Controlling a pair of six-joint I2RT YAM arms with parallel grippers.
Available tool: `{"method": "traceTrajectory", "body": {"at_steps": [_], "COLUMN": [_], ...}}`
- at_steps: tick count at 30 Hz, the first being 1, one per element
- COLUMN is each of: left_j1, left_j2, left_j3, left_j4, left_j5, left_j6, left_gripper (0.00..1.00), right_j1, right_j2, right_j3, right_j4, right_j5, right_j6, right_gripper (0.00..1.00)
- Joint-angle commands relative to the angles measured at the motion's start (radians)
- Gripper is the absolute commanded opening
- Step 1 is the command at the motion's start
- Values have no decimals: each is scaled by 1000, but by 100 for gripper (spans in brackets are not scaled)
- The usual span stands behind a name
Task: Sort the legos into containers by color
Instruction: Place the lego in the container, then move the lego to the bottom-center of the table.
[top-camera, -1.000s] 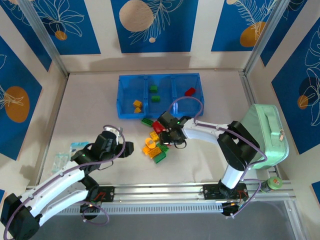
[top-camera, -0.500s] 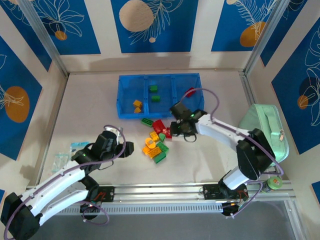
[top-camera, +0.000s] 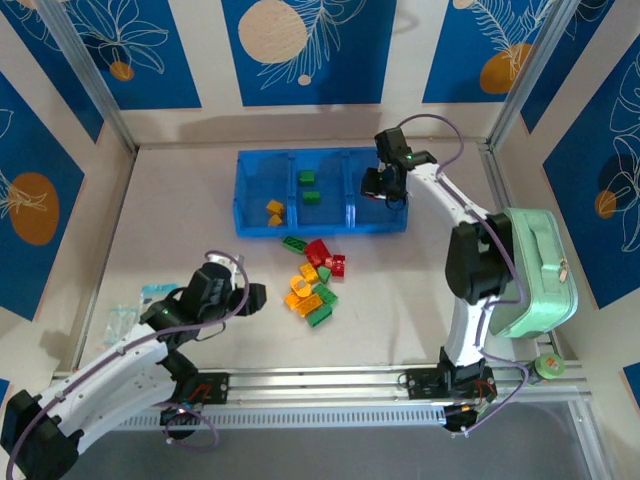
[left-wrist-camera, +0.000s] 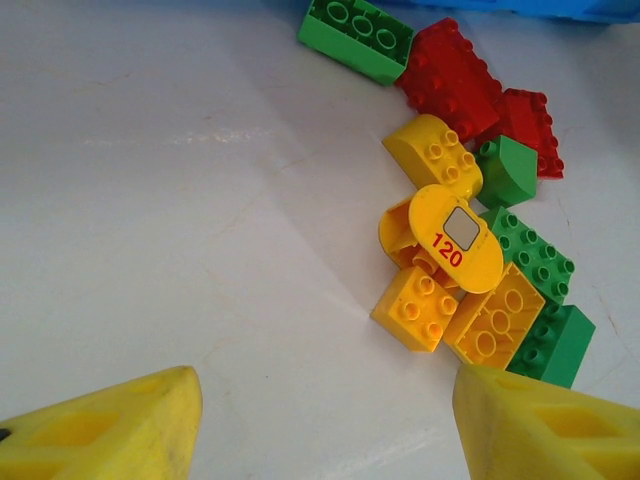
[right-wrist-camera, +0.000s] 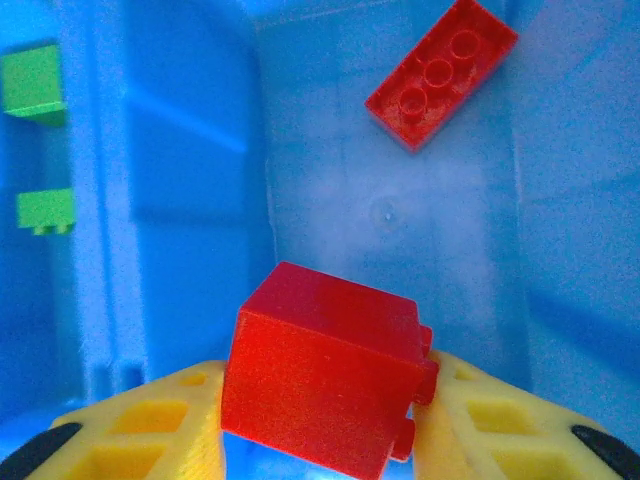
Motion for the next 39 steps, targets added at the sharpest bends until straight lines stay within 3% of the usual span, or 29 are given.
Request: {"method": "traceTrajectory", "body": {"at_steps": [1, 2, 4, 10, 16, 23, 29, 39], "left_j1": [9, 10, 8, 8, 8, 8, 8, 5], "left_j2": [-16, -18, -19, -11, 6, 87, 154, 125], "left_j3": [32, 34, 39, 43, 11, -3, -3, -6], "left_j4": [-43, -48, -51, -41, -7, 69, 139, 114], "left_j5": [-23, -23, -22, -20, -9, 21, 47, 43], "left_j6": [16, 16, 19, 17, 12, 10, -1, -15], "left_gripper": [67, 67, 67, 67, 67, 67, 67, 66], "right_j1": [-1, 5, 29, 108, 268, 484, 675, 827], "right_j2": [68, 83, 76, -68, -300, -462, -439, -301], "right_j3": [118, 154, 199, 181, -129, -498, -617, -652], "right_j4": [-108, -130, -149, -147, -55, 78, 45, 9], "right_j5": [-15, 3, 57, 149, 199, 55, 83, 130], "right_j6": [-40, -41, -45, -45, -21, 57, 196, 470], "right_gripper": [67, 79, 86, 88, 88, 86, 86, 87]}}
